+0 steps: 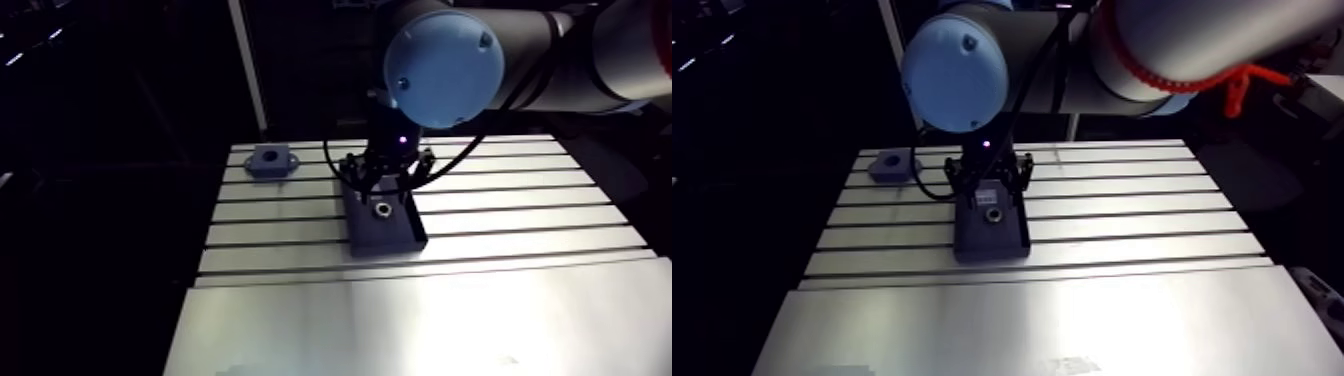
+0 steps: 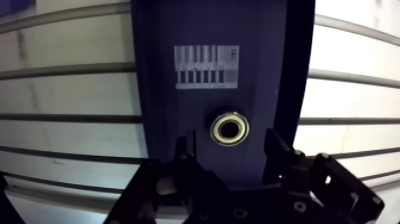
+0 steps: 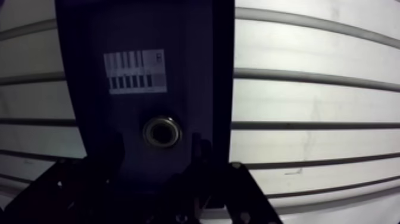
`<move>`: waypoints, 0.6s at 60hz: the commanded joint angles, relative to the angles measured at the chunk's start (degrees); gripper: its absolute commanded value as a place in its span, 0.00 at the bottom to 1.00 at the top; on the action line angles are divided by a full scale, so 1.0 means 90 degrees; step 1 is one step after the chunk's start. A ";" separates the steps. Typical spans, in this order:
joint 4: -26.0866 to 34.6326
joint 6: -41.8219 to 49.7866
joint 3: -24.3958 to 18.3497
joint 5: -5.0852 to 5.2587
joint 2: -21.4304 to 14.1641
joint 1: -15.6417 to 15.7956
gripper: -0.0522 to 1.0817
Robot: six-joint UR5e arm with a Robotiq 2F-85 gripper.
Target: Pick up the bearing and press it into the housing until flush.
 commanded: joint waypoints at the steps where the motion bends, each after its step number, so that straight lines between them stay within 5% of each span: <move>1: -0.0003 0.0001 0.0024 0.0000 0.0050 -0.0001 0.33; 36: -0.0364 0.0009 0.0053 -0.0030 0.0155 0.0009 0.35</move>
